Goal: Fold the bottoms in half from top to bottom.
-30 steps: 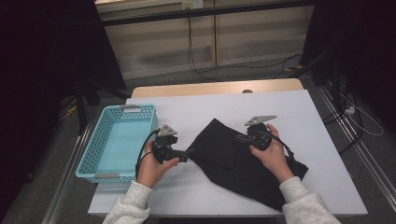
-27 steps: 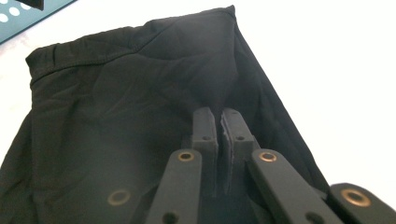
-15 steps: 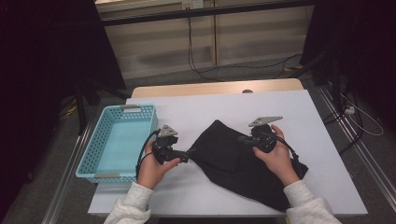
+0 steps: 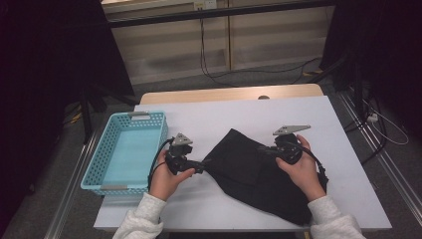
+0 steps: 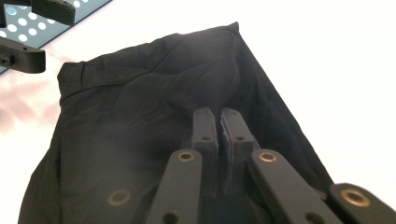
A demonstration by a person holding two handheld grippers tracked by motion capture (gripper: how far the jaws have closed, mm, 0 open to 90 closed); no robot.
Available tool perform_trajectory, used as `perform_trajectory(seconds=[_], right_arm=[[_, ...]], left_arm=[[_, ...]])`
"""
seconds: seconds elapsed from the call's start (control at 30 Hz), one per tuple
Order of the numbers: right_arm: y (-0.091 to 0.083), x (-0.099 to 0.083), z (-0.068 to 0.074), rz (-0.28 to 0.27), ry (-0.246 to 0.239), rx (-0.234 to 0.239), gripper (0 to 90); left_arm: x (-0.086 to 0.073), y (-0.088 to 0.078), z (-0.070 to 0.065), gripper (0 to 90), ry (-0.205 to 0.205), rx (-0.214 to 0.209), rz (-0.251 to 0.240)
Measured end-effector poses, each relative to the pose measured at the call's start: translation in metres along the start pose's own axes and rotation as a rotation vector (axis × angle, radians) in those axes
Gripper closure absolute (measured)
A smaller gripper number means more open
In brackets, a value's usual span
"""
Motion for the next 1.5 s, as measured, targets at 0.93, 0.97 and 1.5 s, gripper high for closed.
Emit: perform_trajectory(seconds=[0.93,0.97,1.5], right_arm=[[-0.025,-0.017,-0.01,-0.011,0.004,-0.037,86.5],[-0.026,-0.017,-0.01,-0.011,0.006,-0.038,86.4],[-0.03,-0.023,-0.017,-0.008,0.008,-0.049,86.5]], left_arm=[[0.003,0.003,-0.002,12.0,0.009,-0.017,-0.003],[0.003,0.003,-0.002,12.0,0.009,-0.017,-0.003],[0.004,0.006,-0.004,12.1,0.006,-0.026,0.0]])
Point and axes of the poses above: each handheld gripper's, and its own axes: y roughly forward along the jaws, x roughly out of its top, z roughly to its left, the point moved 4 cm from there along y, roughly forward along the jaws, and after that the axes turned 12 degrees about y, right-handed, at the moved point
